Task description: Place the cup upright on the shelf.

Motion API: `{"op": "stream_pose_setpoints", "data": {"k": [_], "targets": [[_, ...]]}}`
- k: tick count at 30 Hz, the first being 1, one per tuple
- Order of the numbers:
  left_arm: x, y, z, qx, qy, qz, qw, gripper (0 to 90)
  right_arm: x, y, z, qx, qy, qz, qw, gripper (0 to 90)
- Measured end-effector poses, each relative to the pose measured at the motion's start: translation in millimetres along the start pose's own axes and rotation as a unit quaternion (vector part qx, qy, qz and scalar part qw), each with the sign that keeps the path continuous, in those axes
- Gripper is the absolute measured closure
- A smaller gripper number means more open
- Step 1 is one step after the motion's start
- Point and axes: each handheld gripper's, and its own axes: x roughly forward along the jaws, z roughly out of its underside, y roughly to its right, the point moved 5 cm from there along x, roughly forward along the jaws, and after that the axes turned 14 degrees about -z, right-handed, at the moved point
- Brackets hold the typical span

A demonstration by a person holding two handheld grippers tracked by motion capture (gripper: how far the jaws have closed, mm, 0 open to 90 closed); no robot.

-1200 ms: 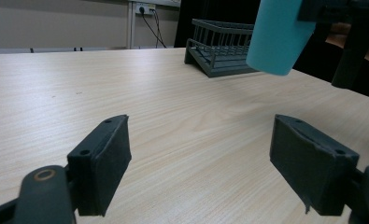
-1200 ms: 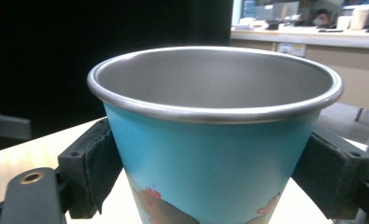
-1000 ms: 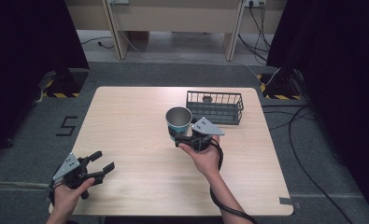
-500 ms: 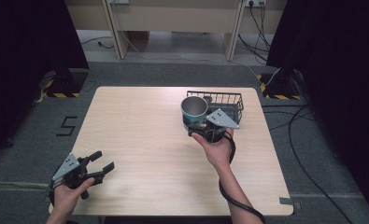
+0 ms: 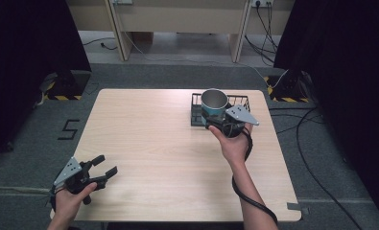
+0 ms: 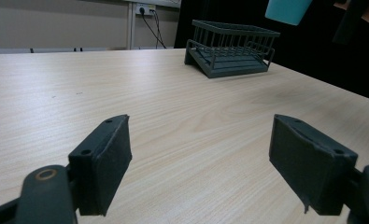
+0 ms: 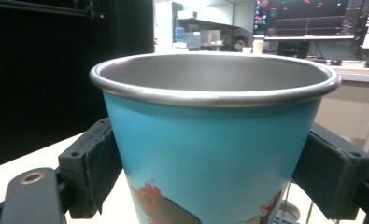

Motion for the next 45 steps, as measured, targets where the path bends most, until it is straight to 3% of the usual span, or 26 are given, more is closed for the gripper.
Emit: {"op": "stream_pose_setpoints", "data": {"k": [23, 36, 45], "targets": [[-0.5, -0.6, -0.4, -0.004, 0.002, 0.000, 1.0000, 20.5, 5.8, 36.5, -4.0, 0.013, -0.007, 0.043, 0.9990, 16.3], [-0.8, -0.9, -0.4, -0.005, 0.002, 0.000, 1.0000, 20.5, 17.8, 69.8, -12.7, 0.026, -0.016, 0.072, 0.9969, 16.3], [-0.9, -1.2, -0.4, -0.007, 0.003, 0.000, 1.0000, 20.5, 28.9, 82.8, -13.5, 0.026, -0.028, 0.084, 0.9957, 16.3]]}}
